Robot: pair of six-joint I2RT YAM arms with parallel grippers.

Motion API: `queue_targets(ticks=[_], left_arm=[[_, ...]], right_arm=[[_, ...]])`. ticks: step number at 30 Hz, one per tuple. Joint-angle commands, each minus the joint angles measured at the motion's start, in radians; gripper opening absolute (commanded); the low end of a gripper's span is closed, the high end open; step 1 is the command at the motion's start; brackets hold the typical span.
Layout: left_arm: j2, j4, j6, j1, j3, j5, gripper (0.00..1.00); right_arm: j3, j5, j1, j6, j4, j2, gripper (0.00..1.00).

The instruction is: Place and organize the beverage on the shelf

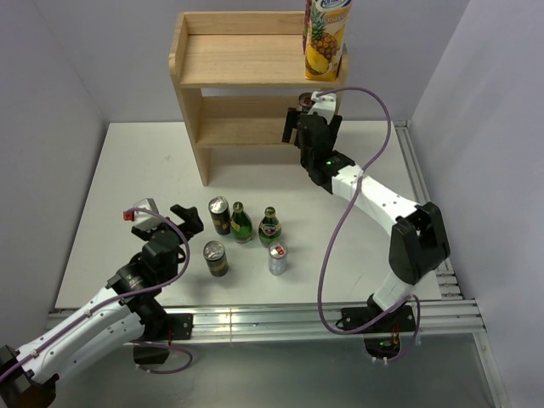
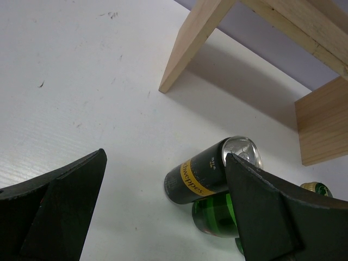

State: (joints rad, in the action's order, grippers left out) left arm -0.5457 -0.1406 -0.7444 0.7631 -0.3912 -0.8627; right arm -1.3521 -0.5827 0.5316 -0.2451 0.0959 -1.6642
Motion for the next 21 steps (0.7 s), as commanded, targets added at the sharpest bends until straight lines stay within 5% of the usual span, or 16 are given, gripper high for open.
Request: queue_targets(ticks=[1, 13, 21], left_arm=[[0.006, 0.009, 0.011, 0.004, -0.003, -0.021, 0.98], [0.007, 0.001, 0.005, 0.004, -0.005, -0.030, 0.98], [0.001, -0.005, 0.002, 0.005, -0.006, -0.032, 0.98]], right_arm=[[0.031, -0.045, 0.013, -0.025, -0.025, 0.109, 1.00], [0.146, 0.055, 0.079, -0.097, -0.179, 0.310, 1.00], [0.453, 0.292, 0.232, -0.223, -0.222, 0.564, 1.00]])
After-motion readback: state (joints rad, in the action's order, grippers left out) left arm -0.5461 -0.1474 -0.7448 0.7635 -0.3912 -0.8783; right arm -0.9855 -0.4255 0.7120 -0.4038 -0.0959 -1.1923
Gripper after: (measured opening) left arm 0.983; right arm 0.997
